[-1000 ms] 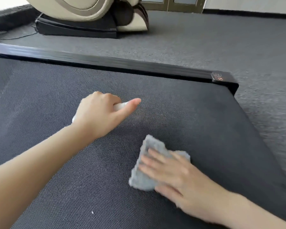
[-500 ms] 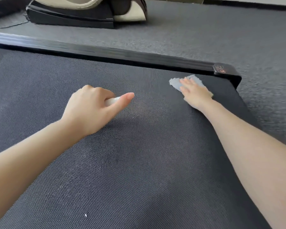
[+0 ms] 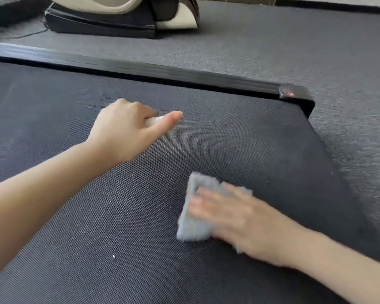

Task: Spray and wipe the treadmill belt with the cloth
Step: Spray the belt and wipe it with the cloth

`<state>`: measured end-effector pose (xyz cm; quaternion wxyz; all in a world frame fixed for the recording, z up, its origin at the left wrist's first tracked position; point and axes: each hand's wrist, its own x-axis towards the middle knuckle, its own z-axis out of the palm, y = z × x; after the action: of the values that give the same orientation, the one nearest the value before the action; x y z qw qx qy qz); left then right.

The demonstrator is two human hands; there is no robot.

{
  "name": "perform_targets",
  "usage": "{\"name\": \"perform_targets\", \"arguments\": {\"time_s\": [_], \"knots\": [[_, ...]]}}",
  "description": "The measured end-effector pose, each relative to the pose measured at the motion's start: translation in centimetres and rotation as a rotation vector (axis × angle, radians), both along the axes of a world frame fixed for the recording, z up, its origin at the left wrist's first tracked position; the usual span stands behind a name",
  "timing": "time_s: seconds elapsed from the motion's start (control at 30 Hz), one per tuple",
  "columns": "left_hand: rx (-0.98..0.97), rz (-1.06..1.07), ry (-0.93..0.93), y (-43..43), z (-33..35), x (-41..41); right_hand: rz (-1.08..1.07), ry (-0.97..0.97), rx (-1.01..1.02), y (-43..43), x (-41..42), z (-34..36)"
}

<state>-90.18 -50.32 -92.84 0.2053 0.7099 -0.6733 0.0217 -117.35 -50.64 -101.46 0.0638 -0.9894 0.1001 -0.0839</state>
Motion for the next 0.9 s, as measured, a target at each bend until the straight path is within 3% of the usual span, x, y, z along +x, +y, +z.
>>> {"name": "perform_targets", "arguments": {"time_s": [0.1, 0.2, 0.33, 0.43, 0.6, 0.73, 0.9], "knots": [[0.027, 0.032, -0.020, 1.3, 0.6, -0.2, -0.342, 0.124, -0.014, -9.2, -2.0, -1.3], [0.044, 0.082, -0.032, 2.9, 1.5, -0.3, -0.705, 0.057, 0.157, -16.0, -1.6, -0.9], [0.042, 0.170, -0.041, 5.2, 3.5, -0.6, -0.923, 0.160, 0.110, -18.9, 4.2, -0.1], [0.033, 0.232, -0.048, 7.5, 5.4, -0.9, -0.799, 0.120, 0.079, -17.6, 9.0, 0.1], [0.084, 0.307, -0.135, 11.8, 8.2, -1.3, -0.291, 0.015, 0.190, -6.9, 13.5, 1.6], [0.131, 0.318, -0.145, 13.4, 9.5, -2.0, 0.076, 0.021, 0.289, 0.1, 6.9, 0.4], [0.098, 0.281, -0.104, 13.7, 7.0, -2.4, 0.168, 0.052, 0.250, 5.3, -4.8, 0.0]]}}
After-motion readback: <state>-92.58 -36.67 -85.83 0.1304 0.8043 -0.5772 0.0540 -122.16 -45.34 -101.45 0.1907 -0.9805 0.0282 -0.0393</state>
